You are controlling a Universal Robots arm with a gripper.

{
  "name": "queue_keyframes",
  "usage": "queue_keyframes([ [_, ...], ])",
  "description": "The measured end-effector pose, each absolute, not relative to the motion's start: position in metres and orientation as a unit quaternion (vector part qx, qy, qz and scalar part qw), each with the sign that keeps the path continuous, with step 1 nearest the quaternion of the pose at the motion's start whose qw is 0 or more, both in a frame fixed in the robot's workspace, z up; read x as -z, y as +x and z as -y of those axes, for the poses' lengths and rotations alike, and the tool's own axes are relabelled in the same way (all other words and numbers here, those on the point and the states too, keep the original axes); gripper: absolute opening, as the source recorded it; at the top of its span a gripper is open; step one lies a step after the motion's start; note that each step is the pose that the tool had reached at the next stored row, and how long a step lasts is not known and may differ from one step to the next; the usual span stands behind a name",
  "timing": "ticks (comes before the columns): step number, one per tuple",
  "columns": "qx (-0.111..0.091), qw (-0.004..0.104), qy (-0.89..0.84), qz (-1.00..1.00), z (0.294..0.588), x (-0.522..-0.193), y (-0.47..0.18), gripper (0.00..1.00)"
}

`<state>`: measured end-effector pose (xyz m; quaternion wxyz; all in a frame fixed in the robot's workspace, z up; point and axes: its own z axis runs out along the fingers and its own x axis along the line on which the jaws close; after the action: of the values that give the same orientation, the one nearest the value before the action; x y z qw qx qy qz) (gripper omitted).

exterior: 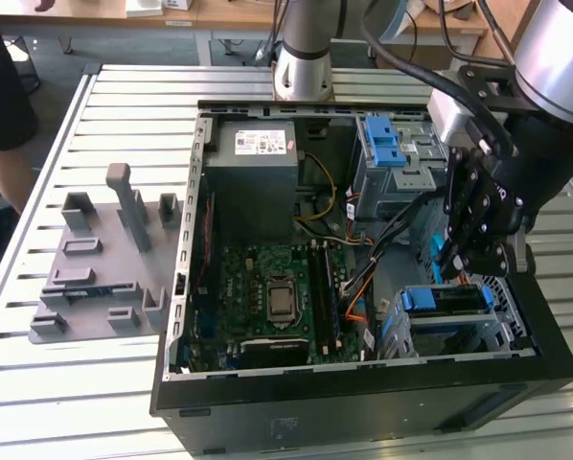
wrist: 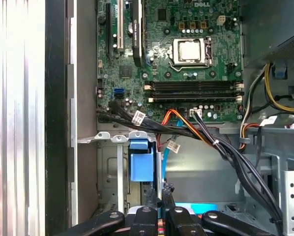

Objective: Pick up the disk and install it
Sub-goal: 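Insert the second disk wire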

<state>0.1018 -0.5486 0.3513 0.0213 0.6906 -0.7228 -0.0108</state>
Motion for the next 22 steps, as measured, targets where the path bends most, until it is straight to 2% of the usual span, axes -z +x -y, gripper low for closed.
queue_keyframes([
  [7,0.015,0.026,0.690,0.723,0.554,-0.344,0.107,0.16],
  [22,0.017,0.027,0.690,0.723,0.555,-0.338,0.112,0.16],
])
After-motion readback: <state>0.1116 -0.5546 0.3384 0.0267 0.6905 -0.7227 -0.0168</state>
